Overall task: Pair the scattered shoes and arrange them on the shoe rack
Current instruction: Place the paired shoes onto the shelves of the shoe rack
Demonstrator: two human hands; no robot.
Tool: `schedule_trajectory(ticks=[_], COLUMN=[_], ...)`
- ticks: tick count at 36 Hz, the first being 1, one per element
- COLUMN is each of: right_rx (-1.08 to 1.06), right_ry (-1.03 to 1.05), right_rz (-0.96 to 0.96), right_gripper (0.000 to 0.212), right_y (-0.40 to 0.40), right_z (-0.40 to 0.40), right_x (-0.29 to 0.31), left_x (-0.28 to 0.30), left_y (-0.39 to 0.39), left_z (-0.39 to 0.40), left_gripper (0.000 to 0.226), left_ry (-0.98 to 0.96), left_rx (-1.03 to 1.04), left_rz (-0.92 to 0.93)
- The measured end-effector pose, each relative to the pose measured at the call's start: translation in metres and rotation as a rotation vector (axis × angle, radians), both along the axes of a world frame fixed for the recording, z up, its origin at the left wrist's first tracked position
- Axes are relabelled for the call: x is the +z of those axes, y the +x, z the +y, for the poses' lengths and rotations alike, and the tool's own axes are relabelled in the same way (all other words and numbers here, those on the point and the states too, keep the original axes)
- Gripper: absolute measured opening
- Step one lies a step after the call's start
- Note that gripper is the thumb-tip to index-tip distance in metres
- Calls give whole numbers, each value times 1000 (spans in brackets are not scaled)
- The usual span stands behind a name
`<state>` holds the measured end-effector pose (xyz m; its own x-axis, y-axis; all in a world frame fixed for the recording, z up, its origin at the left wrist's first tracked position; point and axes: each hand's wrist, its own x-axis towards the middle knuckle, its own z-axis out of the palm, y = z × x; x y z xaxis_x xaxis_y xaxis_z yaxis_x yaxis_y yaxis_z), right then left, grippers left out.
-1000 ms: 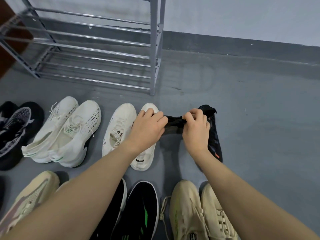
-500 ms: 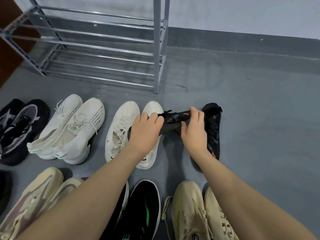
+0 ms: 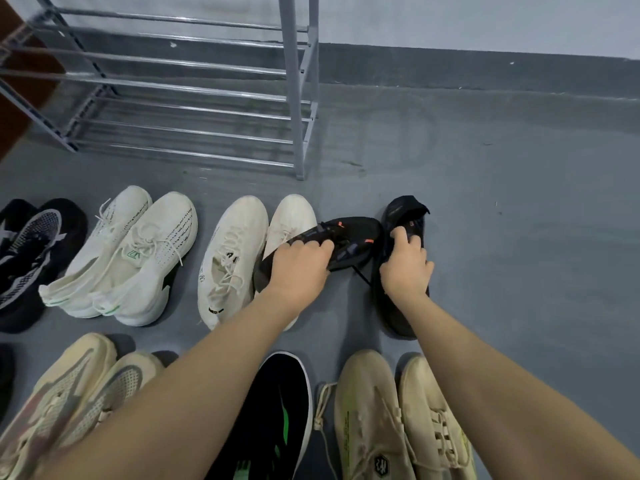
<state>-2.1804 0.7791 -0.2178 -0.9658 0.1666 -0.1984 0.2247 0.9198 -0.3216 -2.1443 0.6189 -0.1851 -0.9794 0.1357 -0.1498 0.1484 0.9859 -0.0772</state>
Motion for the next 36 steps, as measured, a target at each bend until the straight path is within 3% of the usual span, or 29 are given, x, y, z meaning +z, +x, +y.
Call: schedule_trajectory(ticks=[6, 15, 24, 31, 36], right_rx=[127, 362, 218, 183, 150], right_ry=[114, 269, 158, 45, -86], right_rz=[114, 438, 138, 195, 251], right_gripper=[45, 39, 34, 34, 12], right_y=[6, 6, 12, 7, 1], right_z=[-4, -7, -24, -24, -25], right_x=[15, 30, 38, 37, 39], left_x=[32, 35, 37, 36, 46], left_y=[-7, 10, 18, 23, 22], left_z=[-11, -40, -60, -77, -83], left_gripper=[9, 37, 39, 33, 33], left_ry=[38, -11, -78, -32, 9], left_rx=[-40, -35, -44, 40, 108], left_rz=[188, 341, 400, 475, 506])
